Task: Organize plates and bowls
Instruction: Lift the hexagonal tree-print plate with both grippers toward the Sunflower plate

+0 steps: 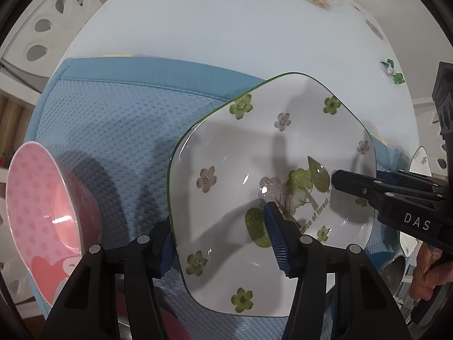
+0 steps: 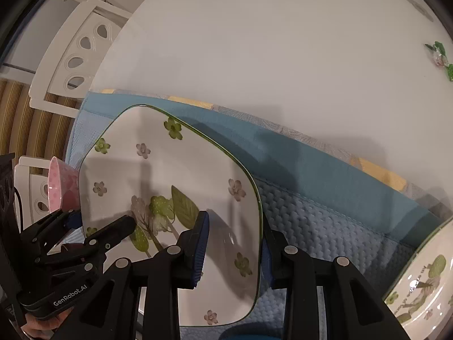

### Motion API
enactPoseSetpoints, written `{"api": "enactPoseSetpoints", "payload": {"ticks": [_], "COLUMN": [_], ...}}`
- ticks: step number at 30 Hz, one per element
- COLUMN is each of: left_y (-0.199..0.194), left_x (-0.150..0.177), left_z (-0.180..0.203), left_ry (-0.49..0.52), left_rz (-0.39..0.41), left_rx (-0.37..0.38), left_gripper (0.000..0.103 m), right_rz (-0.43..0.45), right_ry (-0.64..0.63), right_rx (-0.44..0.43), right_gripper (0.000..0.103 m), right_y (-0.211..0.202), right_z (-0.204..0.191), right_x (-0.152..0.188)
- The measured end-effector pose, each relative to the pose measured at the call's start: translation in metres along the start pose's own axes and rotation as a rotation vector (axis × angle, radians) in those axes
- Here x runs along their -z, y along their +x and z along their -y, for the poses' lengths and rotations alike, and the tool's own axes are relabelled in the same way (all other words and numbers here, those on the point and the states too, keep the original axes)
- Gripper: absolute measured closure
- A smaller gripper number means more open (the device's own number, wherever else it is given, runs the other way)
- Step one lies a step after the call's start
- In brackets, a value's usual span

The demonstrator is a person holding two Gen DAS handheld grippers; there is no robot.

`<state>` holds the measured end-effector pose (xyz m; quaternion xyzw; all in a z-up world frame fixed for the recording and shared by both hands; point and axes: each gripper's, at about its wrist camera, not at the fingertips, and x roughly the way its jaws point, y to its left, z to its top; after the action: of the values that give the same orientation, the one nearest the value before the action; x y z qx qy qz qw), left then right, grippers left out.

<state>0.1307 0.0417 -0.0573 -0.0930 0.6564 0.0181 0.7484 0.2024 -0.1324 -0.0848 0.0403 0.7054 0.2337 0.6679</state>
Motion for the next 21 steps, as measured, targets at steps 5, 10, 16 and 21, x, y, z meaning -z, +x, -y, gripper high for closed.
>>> {"api": "enactPoseSetpoints", "payload": {"ticks": [5,10,16,21], "left_y": [-0.014,-0.033,-0.054,-0.068], "left_x": [0.005,0.013,0.023,0.033], "left_z": [-0.005,-0.021,-0.028,-0.036], "left_ry": [0.001,-0.011,-0.024,-0.059], "left_rz": [0.017,0.04,0.063,0.062], "left_rx": [0.008,0.01,0.012,0.023], "left_gripper": [0.05,0.05,0.05,0.05], "right_rz": [0.015,0.029,0.046,0.06], "right_ry": [0.009,-0.005,-0.011,-0.034], "right_rx": [0.001,0.001,-0.009,-0.019], "right_gripper": [0.071,0.071,0.071,0.071], "right_y": [-0.01,-0.026,-0.044,-0.063], "right_z": [-0.003,-0.006,-0.012,-0.025], "right_x": [0.004,0.006,0.011,0.019]}}
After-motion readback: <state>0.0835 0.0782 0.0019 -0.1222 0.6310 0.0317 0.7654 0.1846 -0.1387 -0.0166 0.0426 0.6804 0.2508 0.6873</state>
